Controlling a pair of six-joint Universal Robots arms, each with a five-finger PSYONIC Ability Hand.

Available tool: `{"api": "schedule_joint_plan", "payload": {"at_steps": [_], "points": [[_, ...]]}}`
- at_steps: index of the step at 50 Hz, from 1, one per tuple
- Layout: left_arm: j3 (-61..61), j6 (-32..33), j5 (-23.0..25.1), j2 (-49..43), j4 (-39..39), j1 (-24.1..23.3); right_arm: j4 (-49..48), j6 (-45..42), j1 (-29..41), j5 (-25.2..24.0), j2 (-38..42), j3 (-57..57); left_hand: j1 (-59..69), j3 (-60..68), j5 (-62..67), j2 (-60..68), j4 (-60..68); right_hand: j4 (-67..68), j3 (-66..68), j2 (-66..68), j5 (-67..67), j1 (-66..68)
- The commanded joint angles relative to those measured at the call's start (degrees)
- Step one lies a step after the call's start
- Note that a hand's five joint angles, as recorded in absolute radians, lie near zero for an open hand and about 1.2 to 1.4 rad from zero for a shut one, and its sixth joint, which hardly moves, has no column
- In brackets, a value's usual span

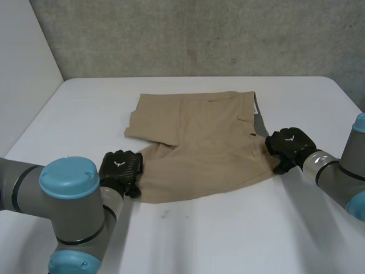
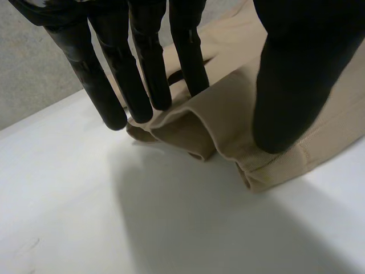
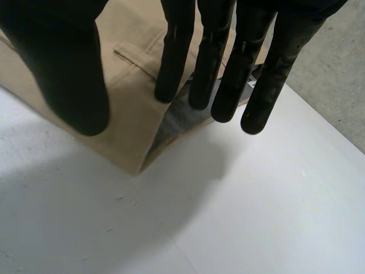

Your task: Fold the shorts.

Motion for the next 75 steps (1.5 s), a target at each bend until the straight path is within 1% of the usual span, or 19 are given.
{"api": "schedule_joint_plan", "payload": {"at_steps": [1,2,5,11,12,15,16,20,24,30,38,40,44,53,75], "points": [[0.05,-0.14,0.14,0.25,0.58,0.50,0.04,-0.05,0.00,-0.12,0.25,-0.45,30.91,32.00,32.39,31.50,31.92,32.27,31.83,31.79,35.70,38.82],[0.05,-0.14,0.14,0.51,0.58,0.59,0.12,-0.05,0.09,-0.12,0.25,-0.53,35.58,36.68,37.07,36.18,36.60,32.27,31.83,31.79,35.70,38.82],[0.14,-0.14,0.14,0.95,0.49,0.59,0.65,0.39,0.09,0.06,-0.28,-0.53,35.63,36.73,37.12,36.22,36.65,32.27,31.83,31.79,35.70,38.82],[0.22,-0.14,0.22,6.31,0.23,1.38,0.92,2.06,0.17,0.06,-3.70,0.52,35.63,36.73,37.12,36.22,36.65,32.27,31.83,31.79,35.70,38.82],[0.22,-0.23,0.22,6.92,0.23,1.47,2.40,3.19,0.09,0.06,-6.14,1.30,35.63,36.73,37.12,36.22,36.65,28.66,28.23,28.19,32.09,35.22],[0.22,-0.32,0.57,8.33,0.23,2.00,5.91,4.17,-0.44,-0.12,-7.92,1.23,35.63,36.73,37.12,36.22,36.65,3.65,3.21,3.17,7.08,10.20],[0.31,-0.32,0.57,8.51,0.23,2.09,8.54,4.69,-0.44,-0.46,-8.36,0.96,35.63,36.73,37.12,36.22,36.65,-6.59,-7.03,-7.07,-3.16,-0.04],[0.58,-0.32,0.66,8.16,0.49,2.70,12.59,4.44,-0.44,-1.34,-8.80,0.70,35.63,36.73,37.12,36.22,36.65,-10.39,-10.82,-10.86,-6.96,-3.83],[1.10,-0.23,0.66,7.10,0.67,3.14,12.87,4.17,-0.35,-1.26,-8.19,0.96,35.63,36.73,37.12,36.22,36.65,-12.24,-12.68,-12.72,-8.81,-5.68],[4.52,-0.23,0.40,4.38,0.23,4.02,11.82,4.17,-0.44,-1.96,-5.47,0.70,35.63,36.73,37.12,36.22,36.65,-12.59,-13.02,-13.06,-9.15,-6.03],[6.29,-0.23,0.40,4.12,0.05,5.25,8.39,4.61,-0.18,-2.31,-3.89,0.61,35.63,36.73,37.12,36.22,36.65,-10.06,-10.50,-10.54,-6.63,-3.51],[6.38,-0.23,0.40,4.12,0.05,5.25,6.90,4.87,0.00,-2.31,-3.01,0.35,35.63,36.73,37.12,36.22,36.65,-6.71,-7.15,-7.19,-3.28,-0.16],[6.38,-0.32,0.40,4.03,0.05,5.16,5.67,5.05,0.09,-2.23,-2.04,-0.36,35.63,36.73,37.12,36.22,36.65,-5.02,-5.46,-5.50,-1.59,1.53],[6.47,-0.32,0.40,3.41,0.05,5.16,5.57,4.96,0.09,-1.87,0.51,-1.94,35.63,36.73,37.12,36.22,36.65,-3.34,-3.77,-3.81,0.10,3.22],[6.47,-0.40,0.40,3.32,0.05,5.16,5.14,6.02,3.16,-1.43,1.57,-4.49,35.63,36.73,37.12,36.22,36.65,-0.81,-1.25,-1.29,2.62,5.74]]}}
